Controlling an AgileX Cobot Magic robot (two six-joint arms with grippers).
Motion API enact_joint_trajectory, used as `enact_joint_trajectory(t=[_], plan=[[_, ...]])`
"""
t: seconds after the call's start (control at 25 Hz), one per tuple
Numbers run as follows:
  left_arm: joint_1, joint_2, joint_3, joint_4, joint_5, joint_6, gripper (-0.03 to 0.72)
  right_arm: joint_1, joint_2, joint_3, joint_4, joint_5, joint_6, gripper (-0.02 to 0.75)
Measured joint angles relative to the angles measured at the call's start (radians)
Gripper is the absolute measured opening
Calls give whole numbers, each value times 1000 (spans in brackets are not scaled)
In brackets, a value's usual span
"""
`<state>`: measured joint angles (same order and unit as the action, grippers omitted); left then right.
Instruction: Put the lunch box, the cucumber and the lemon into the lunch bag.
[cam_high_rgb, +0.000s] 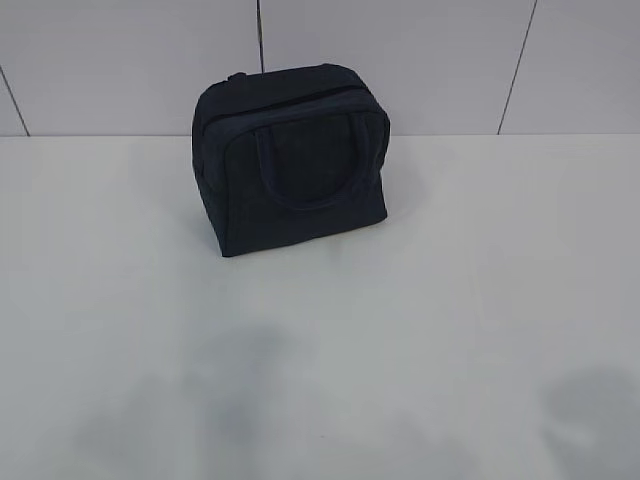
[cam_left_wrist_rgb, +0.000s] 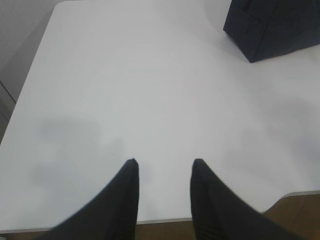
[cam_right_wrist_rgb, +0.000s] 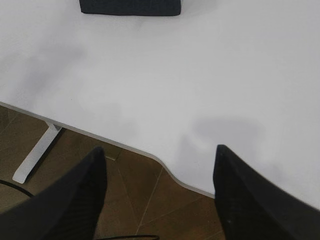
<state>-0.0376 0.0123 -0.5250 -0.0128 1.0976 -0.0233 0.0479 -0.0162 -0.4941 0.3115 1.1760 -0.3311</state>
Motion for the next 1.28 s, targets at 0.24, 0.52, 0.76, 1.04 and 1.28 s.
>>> enact_joint_trajectory(t=[0.24,0.52,0.76,1.04,1.28], plan=[[0,0,0,-2,0,0,242,0,0,0,0,0,0,501],[0,0,0,-2,0,0,239,0,0,0,0,-2,0,501],[0,0,0,-2,0,0,239,0,0,0,0,-2,0,503],[0,0,0,-2,0,0,239,4,0,0,0,-2,0,504],[0,0,0,-2,0,0,239,4,0,0,0,-2,0,504]])
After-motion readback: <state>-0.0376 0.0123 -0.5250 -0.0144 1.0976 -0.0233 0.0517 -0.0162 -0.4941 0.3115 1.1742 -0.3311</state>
